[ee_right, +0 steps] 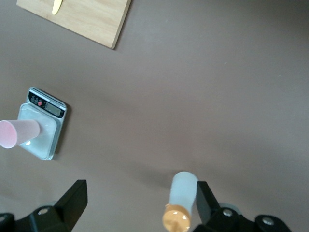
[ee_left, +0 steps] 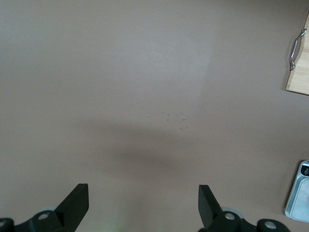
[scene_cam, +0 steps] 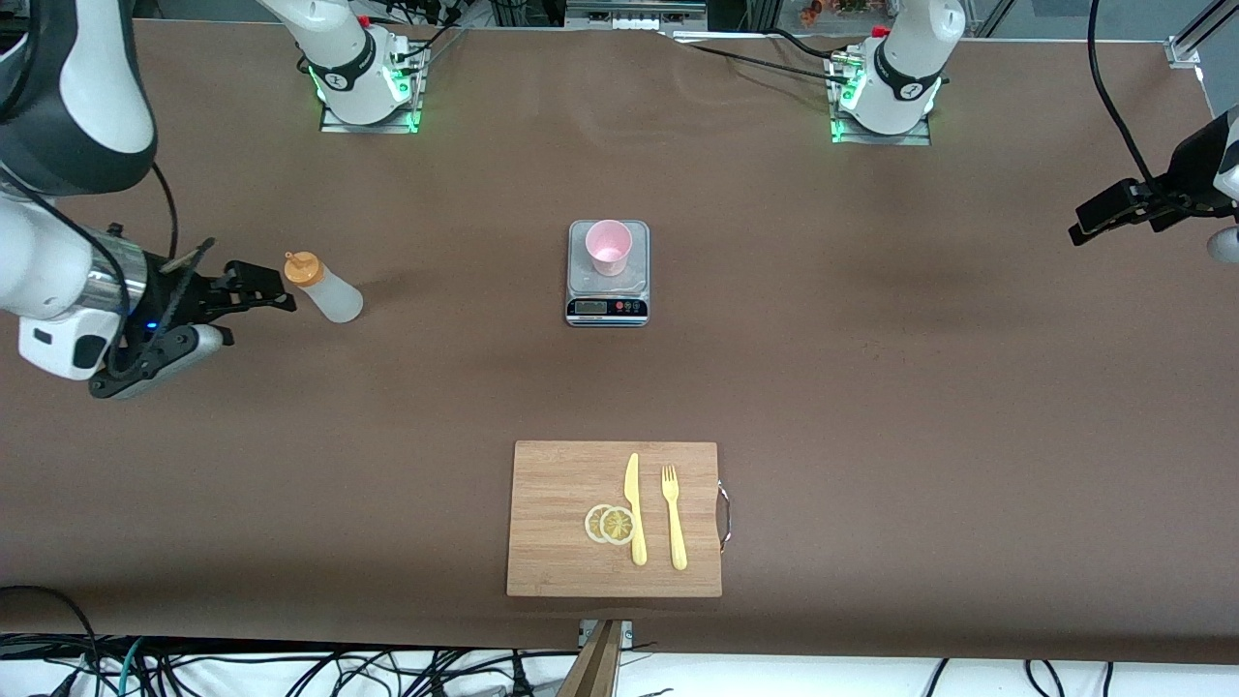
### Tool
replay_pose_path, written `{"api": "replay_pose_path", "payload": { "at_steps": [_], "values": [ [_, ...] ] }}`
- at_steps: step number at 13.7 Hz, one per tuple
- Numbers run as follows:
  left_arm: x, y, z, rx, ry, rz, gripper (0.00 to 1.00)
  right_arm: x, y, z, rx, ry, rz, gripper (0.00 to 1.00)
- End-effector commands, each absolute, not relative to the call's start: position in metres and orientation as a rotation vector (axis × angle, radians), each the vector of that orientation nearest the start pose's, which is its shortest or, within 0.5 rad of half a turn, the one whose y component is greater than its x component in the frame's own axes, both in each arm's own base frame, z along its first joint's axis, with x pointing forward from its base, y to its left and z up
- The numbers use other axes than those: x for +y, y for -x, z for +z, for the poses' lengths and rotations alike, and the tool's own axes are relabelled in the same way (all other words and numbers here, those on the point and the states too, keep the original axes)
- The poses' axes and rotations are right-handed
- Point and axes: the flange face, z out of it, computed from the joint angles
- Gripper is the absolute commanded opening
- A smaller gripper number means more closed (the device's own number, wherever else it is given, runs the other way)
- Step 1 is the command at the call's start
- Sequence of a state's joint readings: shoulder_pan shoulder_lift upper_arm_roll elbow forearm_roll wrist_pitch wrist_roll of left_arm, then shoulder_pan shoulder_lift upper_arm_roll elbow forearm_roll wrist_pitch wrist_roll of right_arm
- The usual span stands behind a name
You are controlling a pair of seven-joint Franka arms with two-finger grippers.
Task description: Add sauce to pink cup with both arms
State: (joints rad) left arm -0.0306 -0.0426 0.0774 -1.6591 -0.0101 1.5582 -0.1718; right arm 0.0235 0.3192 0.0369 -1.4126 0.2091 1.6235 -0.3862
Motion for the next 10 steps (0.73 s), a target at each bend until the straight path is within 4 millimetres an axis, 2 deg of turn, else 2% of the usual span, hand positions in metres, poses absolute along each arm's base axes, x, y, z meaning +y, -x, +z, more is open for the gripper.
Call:
{"api": "replay_pose_path", "payload": {
  "at_steps": [1,3,6,8,10],
  "values": [
    [0.024,-0.535,0.611,-0.32,3.153,0.098,1.0,0.04,-0.639,0.524,-0.605,2.877,0.02,1.0],
    [0.024,-0.535,0.611,-0.32,3.153,0.098,1.0,0.013,-0.64,0.531,-0.528,2.909,-0.011,1.0],
    [0.024,-0.535,0.611,-0.32,3.153,0.098,1.0,-0.021,-0.632,0.557,-0.46,2.942,-0.087,1.0],
    [0.024,-0.535,0.611,-0.32,3.153,0.098,1.0,-0.031,-0.627,0.573,-0.488,3.021,-0.117,1.0],
    [0.024,-0.535,0.611,-0.32,3.154,0.095,1.0,-0.034,-0.616,0.593,-0.537,3.123,-0.117,1.0]
  ]
}}
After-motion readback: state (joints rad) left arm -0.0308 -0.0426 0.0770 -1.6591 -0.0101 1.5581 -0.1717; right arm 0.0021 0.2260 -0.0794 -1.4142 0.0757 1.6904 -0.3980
